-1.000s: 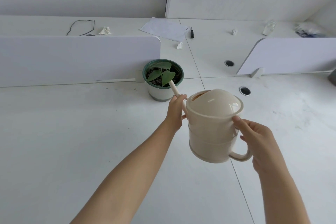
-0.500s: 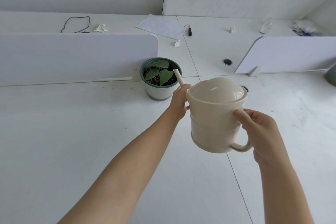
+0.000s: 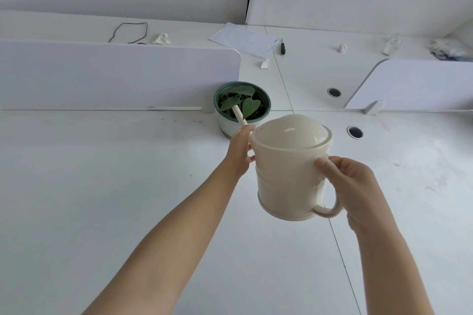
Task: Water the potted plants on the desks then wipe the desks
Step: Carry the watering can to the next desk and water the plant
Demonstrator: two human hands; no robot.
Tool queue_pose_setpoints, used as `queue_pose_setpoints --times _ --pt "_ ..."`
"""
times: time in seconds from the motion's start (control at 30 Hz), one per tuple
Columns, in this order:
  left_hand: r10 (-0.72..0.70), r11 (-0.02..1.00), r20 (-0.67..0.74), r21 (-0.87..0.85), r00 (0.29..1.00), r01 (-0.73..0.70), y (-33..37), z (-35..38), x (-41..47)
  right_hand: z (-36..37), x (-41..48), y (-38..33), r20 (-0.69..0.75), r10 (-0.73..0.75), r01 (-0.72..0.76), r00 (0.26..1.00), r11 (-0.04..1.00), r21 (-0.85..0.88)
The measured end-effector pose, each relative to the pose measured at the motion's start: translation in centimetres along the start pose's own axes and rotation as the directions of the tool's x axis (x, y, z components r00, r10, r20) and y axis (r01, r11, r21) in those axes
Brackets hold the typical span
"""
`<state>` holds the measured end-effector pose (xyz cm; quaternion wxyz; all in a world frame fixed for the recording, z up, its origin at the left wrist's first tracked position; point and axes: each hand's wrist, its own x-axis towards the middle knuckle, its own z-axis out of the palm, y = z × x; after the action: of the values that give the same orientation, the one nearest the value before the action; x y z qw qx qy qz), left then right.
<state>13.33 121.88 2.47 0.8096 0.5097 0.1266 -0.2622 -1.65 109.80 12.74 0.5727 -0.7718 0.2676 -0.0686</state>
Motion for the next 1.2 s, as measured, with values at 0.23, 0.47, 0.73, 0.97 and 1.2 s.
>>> queue_pose_setpoints --times 0.23,0.47,0.73,0.97,1.2 --pt "-0.002 1.0 -0.038 0.02 0.999 0.003 1.4 0.2 -0.3 0.8 -0.2 -0.3 0.01 -0.009 0.009 1.0 1.0 -0.003" --pt "-0.043 0.997 0.03 0.069 0.999 0.041 -0.8 1.7 -1.1 -1.3 -1.2 0.4 -0.043 0.015 -0.015 0.999 1.0 0.009" --pt "-0.08 0.989 0.094 0.133 0.992 0.067 -1.6 4.1 -1.6 -3.1 -2.1 2.8 -0.095 0.06 -0.056 0.994 0.997 0.045" --pt "-0.127 0.987 0.084 0.112 0.988 0.117 -2.1 3.5 -2.7 -3.3 -3.0 5.8 -0.061 0.132 -0.126 0.989 0.988 0.091" --pt "-0.076 0.991 -0.01 0.109 0.997 0.076 -3.3 0.1 -4.6 -2.2 -4.2 8.4 -0.002 0.243 -0.243 0.97 0.97 0.002"
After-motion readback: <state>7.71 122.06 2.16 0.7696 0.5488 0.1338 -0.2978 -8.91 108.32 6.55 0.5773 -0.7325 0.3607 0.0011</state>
